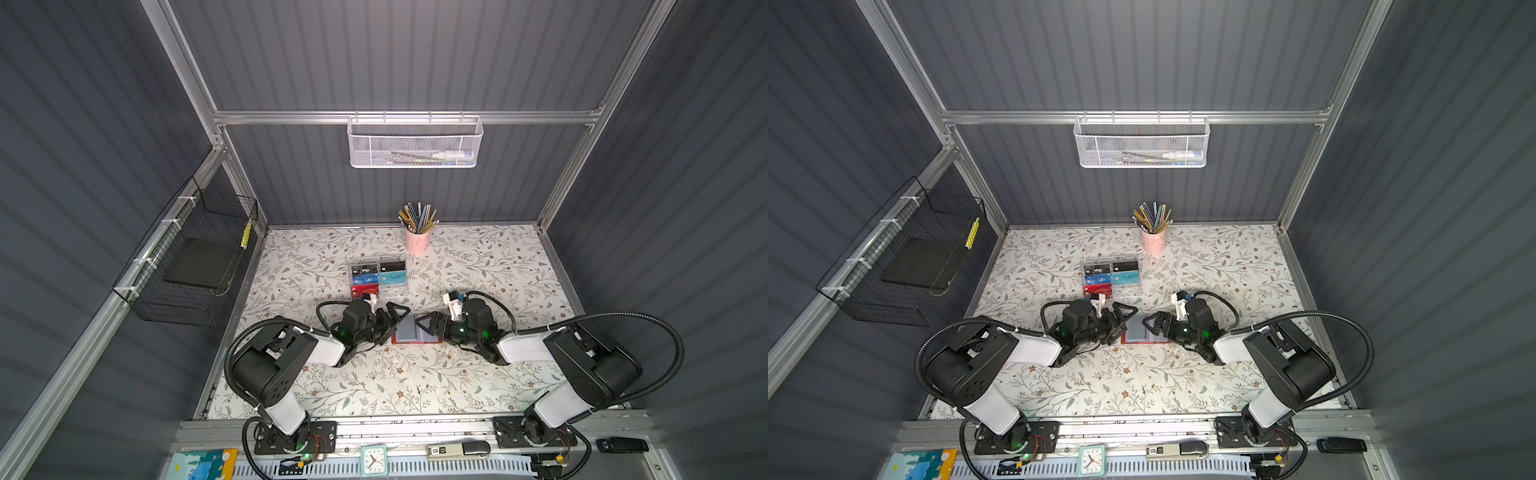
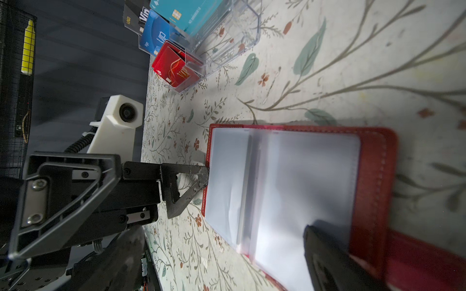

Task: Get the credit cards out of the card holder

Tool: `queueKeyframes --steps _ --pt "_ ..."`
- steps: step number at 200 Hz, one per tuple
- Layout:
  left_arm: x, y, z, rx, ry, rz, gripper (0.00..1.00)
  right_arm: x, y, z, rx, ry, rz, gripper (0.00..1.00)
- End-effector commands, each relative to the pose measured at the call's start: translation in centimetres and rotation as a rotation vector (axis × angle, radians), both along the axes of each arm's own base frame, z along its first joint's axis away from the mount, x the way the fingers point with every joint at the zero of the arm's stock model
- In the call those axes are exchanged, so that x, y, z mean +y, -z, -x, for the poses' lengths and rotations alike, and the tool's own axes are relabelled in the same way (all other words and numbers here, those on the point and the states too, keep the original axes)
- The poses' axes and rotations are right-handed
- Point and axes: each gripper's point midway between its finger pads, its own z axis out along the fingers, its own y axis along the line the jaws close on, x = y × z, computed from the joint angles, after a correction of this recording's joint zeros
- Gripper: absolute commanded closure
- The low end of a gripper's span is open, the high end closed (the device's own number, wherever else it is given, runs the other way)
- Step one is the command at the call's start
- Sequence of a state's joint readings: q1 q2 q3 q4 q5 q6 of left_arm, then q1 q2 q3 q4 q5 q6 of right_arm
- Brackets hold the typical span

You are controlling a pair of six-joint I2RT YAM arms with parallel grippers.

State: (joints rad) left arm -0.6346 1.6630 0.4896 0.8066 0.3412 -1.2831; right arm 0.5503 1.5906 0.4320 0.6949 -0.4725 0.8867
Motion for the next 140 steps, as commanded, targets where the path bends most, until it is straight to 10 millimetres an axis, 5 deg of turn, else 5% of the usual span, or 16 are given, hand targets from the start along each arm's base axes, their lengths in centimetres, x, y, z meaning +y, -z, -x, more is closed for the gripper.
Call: queueKeyframes --steps 1,140 --pt "-0.4 -0.2 -0.5 -0.027 0.011 -0.011 0.0 -0.3 1.1 0.5 0.033 0.001 0.009 0.01" --pt "-2.5 -0.9 -0.6 -0.036 0.041 0.038 0.0 -0.1 1.7 0.5 0.05 0.001 -0.018 0.01"
